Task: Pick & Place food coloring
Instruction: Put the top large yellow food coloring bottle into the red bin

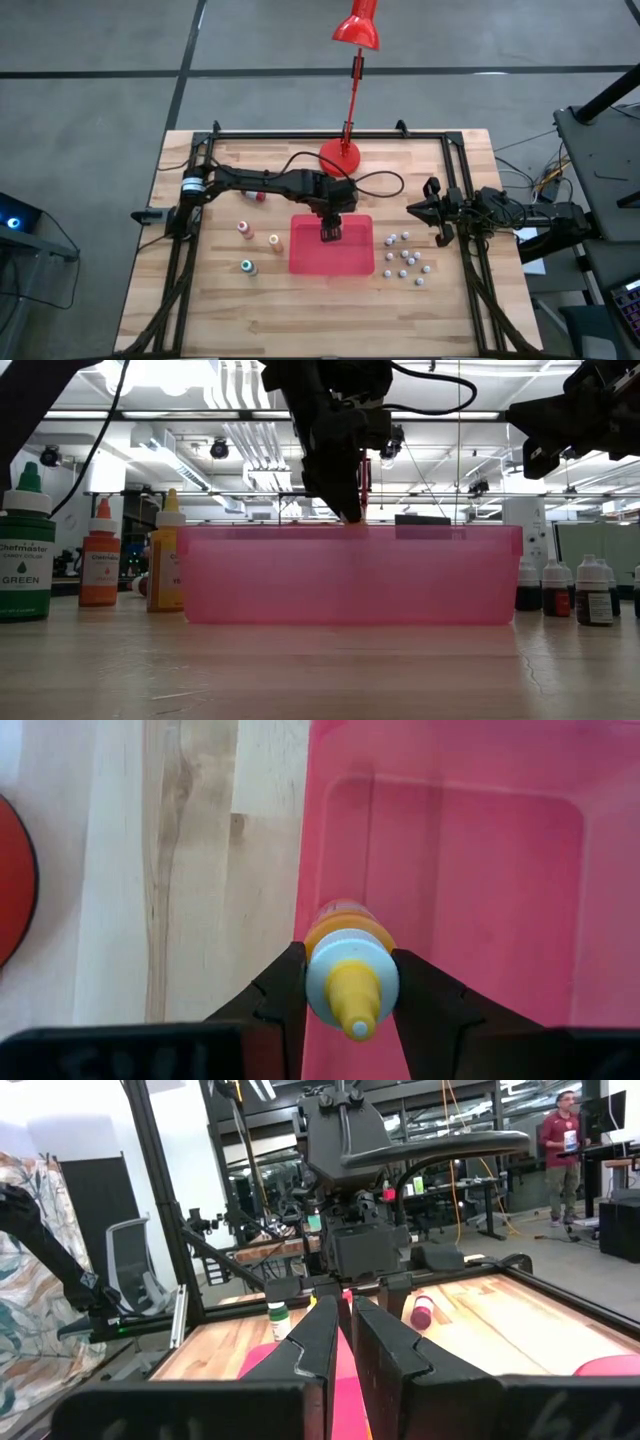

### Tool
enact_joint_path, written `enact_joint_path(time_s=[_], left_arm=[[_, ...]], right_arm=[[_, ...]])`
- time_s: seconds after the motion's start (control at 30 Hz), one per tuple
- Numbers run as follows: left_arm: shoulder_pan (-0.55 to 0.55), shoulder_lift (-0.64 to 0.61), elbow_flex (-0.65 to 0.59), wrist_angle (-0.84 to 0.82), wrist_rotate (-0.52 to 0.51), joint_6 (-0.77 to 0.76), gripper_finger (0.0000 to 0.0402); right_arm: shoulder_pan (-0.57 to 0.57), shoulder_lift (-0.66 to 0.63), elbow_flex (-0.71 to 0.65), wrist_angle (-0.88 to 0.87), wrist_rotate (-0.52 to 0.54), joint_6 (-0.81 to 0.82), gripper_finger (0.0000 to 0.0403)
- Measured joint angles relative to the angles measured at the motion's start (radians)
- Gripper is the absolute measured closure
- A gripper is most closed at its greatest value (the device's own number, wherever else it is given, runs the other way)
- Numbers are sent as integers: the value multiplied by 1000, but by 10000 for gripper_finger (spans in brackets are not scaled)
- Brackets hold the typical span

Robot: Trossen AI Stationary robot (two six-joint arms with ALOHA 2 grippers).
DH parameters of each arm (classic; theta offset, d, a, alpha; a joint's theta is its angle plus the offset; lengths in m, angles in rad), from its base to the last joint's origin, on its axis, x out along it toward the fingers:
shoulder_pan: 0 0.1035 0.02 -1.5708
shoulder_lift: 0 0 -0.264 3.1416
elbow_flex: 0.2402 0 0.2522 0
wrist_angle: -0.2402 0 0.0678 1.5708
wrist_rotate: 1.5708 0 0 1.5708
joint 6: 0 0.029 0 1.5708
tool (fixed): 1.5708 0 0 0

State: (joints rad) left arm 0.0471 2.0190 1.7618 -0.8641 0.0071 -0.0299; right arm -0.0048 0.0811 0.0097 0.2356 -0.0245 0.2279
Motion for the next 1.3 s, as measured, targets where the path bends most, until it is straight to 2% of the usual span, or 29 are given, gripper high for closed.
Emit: enact_joint_path(time_s=[1.3], left_arm=[[0, 1, 0, 0, 4, -8, 287]], right_arm=[[0, 0, 0, 0, 0, -3, 374]])
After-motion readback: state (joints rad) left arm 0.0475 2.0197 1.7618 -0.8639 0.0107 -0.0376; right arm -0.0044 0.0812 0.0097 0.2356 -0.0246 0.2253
